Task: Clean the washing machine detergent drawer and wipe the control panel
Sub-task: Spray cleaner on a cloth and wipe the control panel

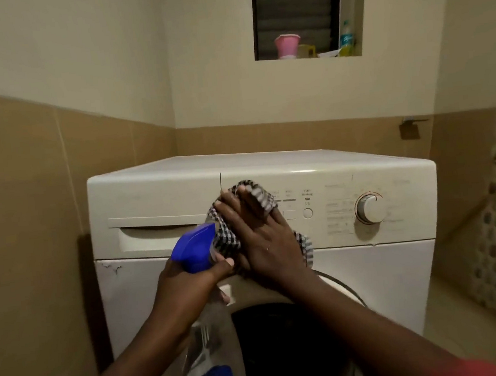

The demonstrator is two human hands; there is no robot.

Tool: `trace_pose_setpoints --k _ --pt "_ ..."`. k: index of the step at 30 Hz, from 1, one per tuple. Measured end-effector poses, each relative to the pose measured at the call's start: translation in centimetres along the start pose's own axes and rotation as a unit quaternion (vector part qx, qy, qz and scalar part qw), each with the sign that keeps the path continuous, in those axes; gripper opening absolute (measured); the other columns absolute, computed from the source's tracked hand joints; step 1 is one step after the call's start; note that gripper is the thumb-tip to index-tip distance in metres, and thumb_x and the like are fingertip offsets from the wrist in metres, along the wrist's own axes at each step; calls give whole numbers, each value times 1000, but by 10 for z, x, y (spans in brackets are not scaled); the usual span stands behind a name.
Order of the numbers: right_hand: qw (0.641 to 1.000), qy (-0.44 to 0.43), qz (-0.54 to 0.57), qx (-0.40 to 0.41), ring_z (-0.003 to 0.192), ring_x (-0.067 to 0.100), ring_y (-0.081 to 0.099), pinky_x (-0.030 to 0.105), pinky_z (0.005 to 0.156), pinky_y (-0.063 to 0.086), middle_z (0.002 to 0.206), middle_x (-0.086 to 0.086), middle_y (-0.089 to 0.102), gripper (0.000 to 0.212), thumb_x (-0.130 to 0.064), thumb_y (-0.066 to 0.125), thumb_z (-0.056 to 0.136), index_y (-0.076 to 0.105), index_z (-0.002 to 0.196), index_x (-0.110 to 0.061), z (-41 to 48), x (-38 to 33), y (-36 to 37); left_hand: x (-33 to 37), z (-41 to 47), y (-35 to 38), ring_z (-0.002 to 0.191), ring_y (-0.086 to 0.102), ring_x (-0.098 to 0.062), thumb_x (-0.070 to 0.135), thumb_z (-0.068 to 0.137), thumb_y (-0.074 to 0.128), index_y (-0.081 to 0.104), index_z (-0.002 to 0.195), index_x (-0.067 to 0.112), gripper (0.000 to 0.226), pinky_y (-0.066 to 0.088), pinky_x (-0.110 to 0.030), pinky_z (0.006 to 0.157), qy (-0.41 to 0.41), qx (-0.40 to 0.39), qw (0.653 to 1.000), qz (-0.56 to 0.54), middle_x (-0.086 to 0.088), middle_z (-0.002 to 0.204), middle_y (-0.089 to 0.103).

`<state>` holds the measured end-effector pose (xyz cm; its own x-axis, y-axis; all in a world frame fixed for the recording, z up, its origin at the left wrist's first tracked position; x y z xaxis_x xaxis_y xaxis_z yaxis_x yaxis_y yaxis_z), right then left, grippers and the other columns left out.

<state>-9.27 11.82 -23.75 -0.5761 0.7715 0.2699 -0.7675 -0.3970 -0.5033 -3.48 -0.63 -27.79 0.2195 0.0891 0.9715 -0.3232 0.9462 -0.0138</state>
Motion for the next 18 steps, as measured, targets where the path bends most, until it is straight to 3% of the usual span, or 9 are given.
trace_pose_setpoints --k 5,8,12,14,18 --pt "994 88 48 29 150 19 15 43 121 15 158 1 29 71 -27 45 79 34 149 -21 38 22 -25 -4 -4 4 55 64 -28 11 79 77 67 93 7 17 50 -33 57 -13 -22 1000 11 -17 82 70" --pt "987 138 67 35 151 17 7 44 122 13 161 0 22 70 -25 42 82 30 151 -20 14 27 -27 -4 -7 8 53 65 -20 11 78 78 67 92 9 18 51 -29 55 -16 -22 1000 12 -12 77 69" --pt "995 86 45 -13 151 19 5 45 120 20 163 -3 15 68 -32 41 88 25 153 -23 -43 24 -19 0 -10 11 61 65 -28 11 77 78 66 98 11 24 56 -38 63 -22 -33 999 -4 -17 86 70" --pt "995 97 28 5 151 18 7 44 120 20 162 -2 16 72 -26 45 83 27 152 -23 -43 47 -30 5 -13 12 63 64 -27 8 79 77 64 96 13 22 56 -37 64 -18 -43 999 -11 -16 84 67" --pt "971 224 53 72 151 15 7 39 122 14 161 -1 21 86 -10 51 69 30 151 -18 -29 89 -56 8 -15 14 67 63 -19 10 81 75 57 94 21 25 52 -32 63 -15 -45 999 10 -9 84 62"
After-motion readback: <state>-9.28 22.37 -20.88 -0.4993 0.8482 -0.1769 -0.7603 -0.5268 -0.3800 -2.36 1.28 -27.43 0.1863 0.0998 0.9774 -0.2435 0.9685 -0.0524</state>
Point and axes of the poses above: each hand's wrist, its own z-axis towards the middle knuckle, its own y-axis out of the palm, x = y × z, the point moved 8 cm from there along z, towards the middle knuckle
